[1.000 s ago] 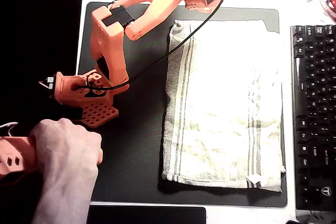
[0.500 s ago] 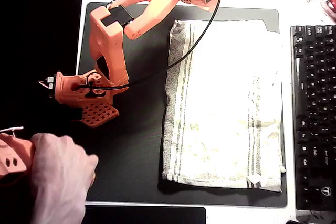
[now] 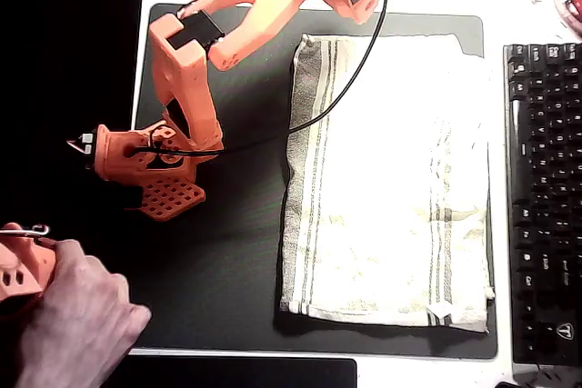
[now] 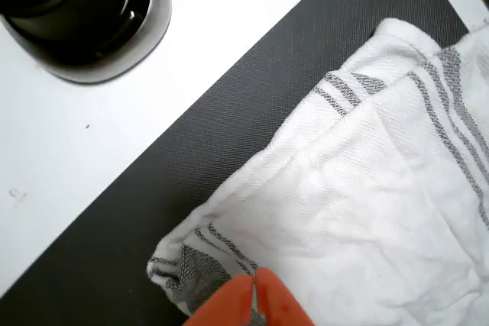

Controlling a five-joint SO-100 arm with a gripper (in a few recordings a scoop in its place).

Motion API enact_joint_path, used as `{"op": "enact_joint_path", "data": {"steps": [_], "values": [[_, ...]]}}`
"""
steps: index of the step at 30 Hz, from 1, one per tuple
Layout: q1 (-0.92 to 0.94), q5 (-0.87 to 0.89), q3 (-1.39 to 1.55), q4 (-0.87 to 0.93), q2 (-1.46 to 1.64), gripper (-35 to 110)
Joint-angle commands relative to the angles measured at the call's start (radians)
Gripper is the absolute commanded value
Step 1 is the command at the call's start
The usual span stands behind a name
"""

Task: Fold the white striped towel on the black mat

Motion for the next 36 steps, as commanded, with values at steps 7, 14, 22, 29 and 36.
{"op": "enact_joint_path", "data": {"steps": [7, 14, 22, 29, 36], "values": [[-0.037, 0.282, -0.026, -0.002, 0.031, 0], [-0.038, 0.368, -0.072, 0.015, -0.006, 0], [-0.029, 0.344, -0.074, 0.014, -0.015, 0], [-0.011, 0.296, -0.095, -0.021, -0.063, 0], [0.003, 0.291, -0.169, -0.038, -0.15, 0]]}}
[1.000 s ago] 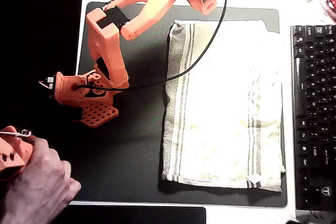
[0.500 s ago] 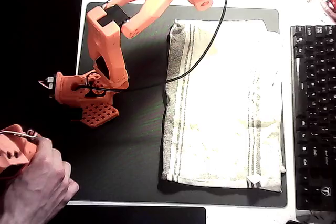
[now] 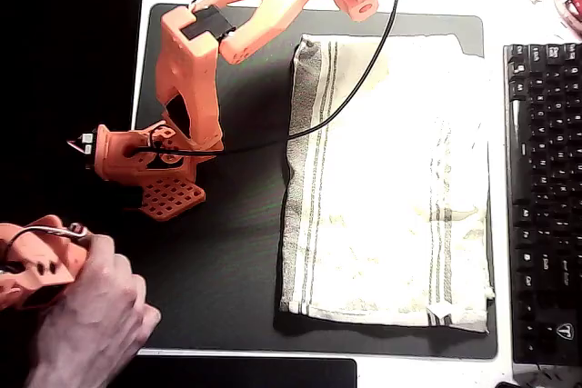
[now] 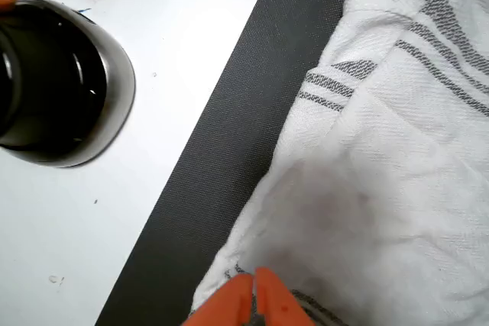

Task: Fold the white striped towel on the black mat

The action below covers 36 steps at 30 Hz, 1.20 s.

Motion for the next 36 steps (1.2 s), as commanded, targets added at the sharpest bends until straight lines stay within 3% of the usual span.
{"op": "enact_joint_path", "data": {"steps": [1, 36], "values": [[0.005, -0.014, -0.063, -0.009, -0.018, 0], [0.054, 0.031, -0.126, -0.055, -0.253, 14]]}}
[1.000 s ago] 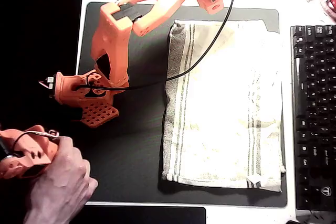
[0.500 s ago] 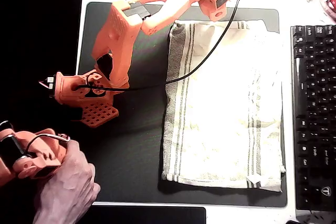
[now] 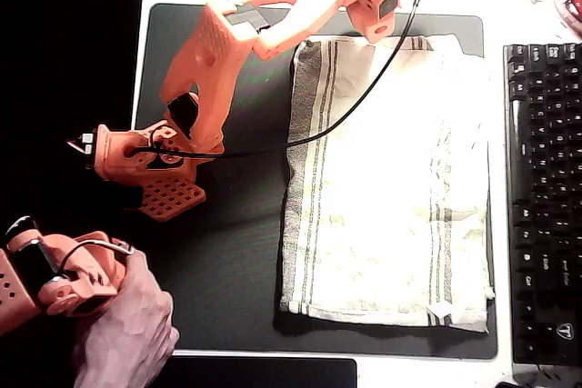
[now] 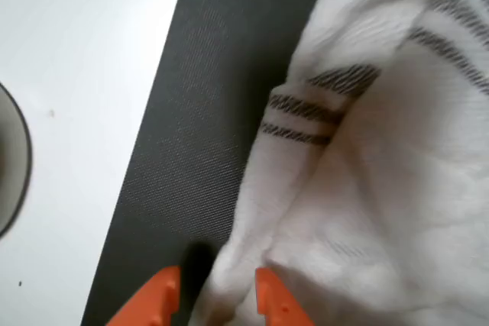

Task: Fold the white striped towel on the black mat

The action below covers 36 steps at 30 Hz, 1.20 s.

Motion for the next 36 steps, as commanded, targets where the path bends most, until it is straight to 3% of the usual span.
{"op": "enact_joint_path", "data": {"steps": [1, 19, 25, 36], "values": [[-0.005, -0.008, 0.002, -0.009, 0.005, 14], [0.021, 0.015, 0.087, -0.057, -0.038, 14], [0.018, 0.011, 0.112, -0.094, -0.046, 1], [-0.005, -0.002, 0.078, -0.075, -0.003, 0]]}}
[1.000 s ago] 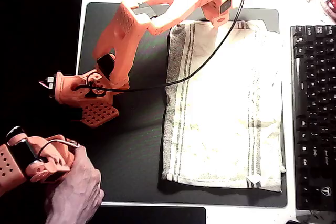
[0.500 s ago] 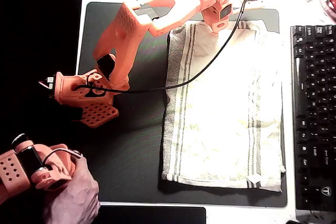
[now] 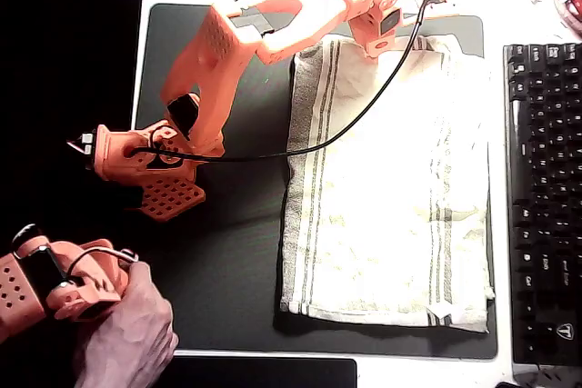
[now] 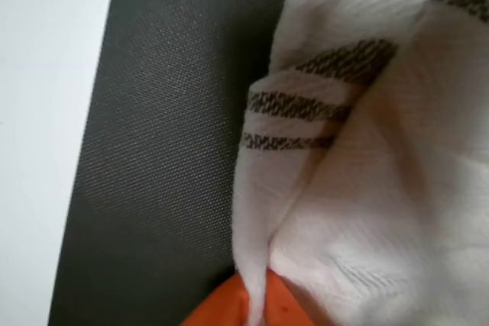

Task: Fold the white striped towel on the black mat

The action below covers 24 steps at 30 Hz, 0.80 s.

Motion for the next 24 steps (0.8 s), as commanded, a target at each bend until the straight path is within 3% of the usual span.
{"op": "enact_joint_path", "data": {"steps": [1, 24], "values": [[-0.017, -0.017, -0.008, 0.012, 0.055, 0], [-0.006, -0.031, -0.118, 0.19, 0.256, 0]]}}
